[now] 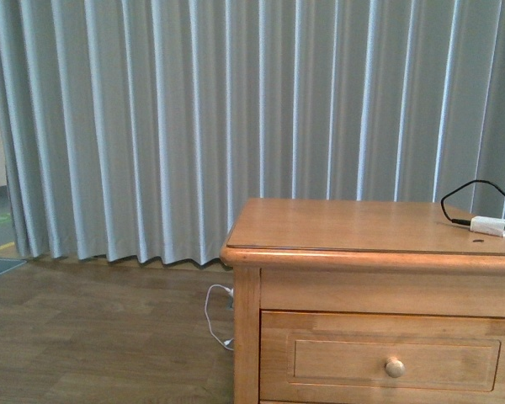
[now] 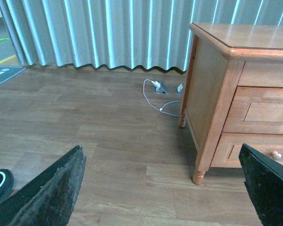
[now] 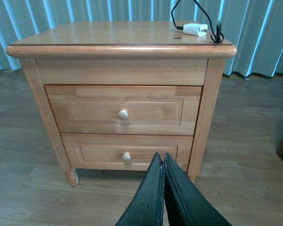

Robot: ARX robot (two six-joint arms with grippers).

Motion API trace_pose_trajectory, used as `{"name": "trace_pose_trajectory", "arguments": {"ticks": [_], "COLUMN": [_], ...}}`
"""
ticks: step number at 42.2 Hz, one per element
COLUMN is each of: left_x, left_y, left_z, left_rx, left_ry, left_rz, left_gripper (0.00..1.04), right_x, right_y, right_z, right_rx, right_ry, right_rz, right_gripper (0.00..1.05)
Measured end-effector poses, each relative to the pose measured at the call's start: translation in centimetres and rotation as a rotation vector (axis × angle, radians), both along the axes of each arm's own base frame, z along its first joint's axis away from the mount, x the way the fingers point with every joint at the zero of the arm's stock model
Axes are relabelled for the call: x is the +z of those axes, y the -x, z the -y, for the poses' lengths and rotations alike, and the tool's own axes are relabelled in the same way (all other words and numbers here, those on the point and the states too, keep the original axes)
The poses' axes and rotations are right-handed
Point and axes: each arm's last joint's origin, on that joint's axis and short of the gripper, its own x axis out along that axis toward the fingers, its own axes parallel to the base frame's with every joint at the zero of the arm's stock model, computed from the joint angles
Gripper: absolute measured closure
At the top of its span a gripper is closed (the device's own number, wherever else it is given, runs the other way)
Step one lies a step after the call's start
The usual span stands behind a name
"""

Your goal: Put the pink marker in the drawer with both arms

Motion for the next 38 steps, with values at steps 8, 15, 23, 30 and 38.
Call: {"name": "trace_pose_trajectory", "arguments": {"ticks": [8, 15, 23, 30, 38], "left_x": [0.0, 0.0, 0.01, 0.0, 0.0], "left_y": [0.0, 0.0, 0.0, 0.0, 0.0], "left_z": [0.0, 0.0, 0.0, 0.0, 0.0], "left_rx": [0.0, 0.0, 0.0, 0.0, 0.0], "left_ry": [0.0, 0.0, 0.0, 0.0, 0.0], "left_rz": [0.0, 0.0, 0.0, 0.0, 0.0], "left_gripper": [0.06, 0.06, 0.06, 0.06, 0.06], "right_x": [0.09, 0.1, 0.1, 0.1, 0.1], "right_y": [0.11, 0.12, 0.12, 0.12, 0.12], "right_z": [0.0, 0.0, 0.0, 0.0, 0.0], "right_rx": [0.0, 0.0, 0.0, 0.0, 0.0], "right_ry": [0.0, 0.001, 0.001, 0.001, 0.0], "right_rz": [0.013, 0.014, 0.014, 0.014, 0.014], "right_gripper": [1.03, 0.9, 0.47, 0.17, 0.09]}}
